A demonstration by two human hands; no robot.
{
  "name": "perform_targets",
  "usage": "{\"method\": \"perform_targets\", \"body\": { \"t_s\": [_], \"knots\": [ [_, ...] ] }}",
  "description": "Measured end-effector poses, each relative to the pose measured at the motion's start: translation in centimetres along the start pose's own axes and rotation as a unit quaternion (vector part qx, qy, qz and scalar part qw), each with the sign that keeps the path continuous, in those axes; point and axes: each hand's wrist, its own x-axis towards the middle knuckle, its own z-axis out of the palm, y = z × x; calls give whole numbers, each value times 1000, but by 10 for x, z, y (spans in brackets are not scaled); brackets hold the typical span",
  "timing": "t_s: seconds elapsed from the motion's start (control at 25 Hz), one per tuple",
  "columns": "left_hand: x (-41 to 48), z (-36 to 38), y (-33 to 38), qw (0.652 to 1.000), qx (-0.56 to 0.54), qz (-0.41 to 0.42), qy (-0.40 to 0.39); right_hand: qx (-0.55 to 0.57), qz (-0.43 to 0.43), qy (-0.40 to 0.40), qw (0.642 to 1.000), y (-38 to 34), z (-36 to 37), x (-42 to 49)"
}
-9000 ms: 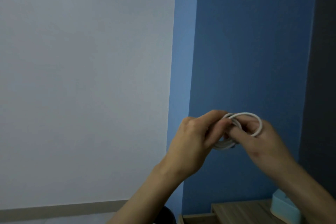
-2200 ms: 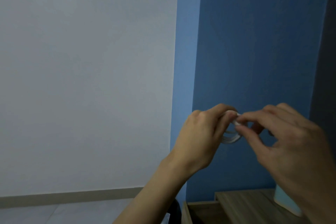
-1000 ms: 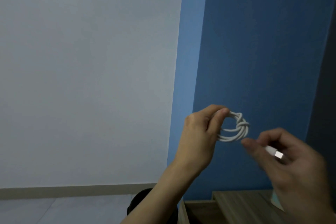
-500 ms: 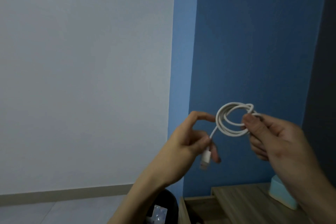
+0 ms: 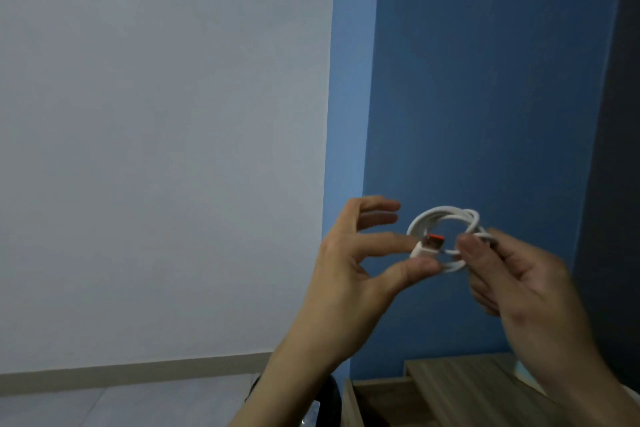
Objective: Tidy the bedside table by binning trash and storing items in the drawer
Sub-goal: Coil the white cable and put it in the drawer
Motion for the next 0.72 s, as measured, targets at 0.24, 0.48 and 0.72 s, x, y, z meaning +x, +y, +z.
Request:
{"method": "perform_targets", "body": {
  "t_s": [0.24, 0.48, 0.72],
  "knots": [
    [7, 17, 8, 950, -272, -150, 38, 50, -18, 30, 998, 6, 3, -5],
    [12, 24, 5, 930, -285, -230, -41, -56, -56, 43, 996, 11, 8, -11],
    [13, 35, -1, 995, -64, -55, 56, -121, -74, 48, 989, 7, 17, -15]
  ]
}}
